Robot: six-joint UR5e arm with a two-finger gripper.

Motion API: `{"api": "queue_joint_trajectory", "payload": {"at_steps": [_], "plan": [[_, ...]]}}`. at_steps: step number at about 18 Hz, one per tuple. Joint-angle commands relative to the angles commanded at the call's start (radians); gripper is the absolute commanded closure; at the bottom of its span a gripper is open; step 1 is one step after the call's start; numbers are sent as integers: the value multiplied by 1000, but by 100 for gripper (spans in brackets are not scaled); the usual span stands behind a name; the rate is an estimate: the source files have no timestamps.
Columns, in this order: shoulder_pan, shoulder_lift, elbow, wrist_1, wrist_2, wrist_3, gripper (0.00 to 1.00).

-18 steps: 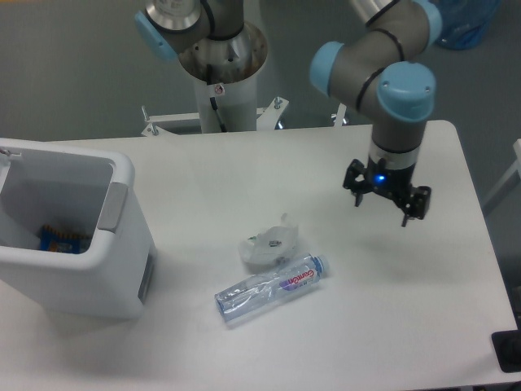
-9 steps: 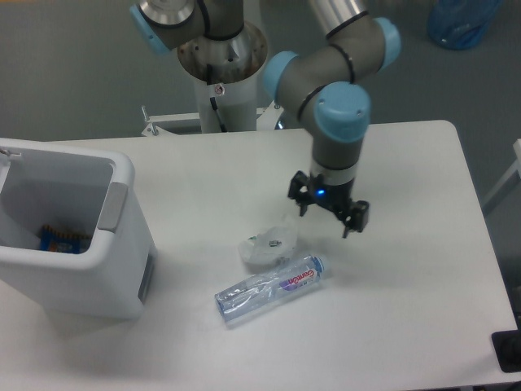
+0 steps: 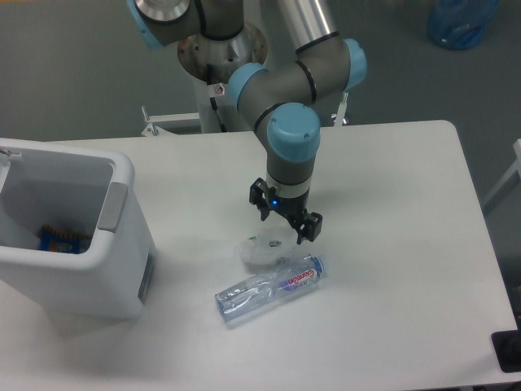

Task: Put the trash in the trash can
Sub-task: 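Move the open gripper down over the crumpled clear plastic wrapper, then close the gripper on the plastic wrapper and lift it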

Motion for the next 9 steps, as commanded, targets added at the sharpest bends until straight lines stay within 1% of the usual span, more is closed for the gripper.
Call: {"api": "queue_joint_trajectory", "payload": {"at_steps": [4,9], "plan": [[3,-2,11,-5,-2,-2,100],[32,11,23,-6,-9,0,100]]}}
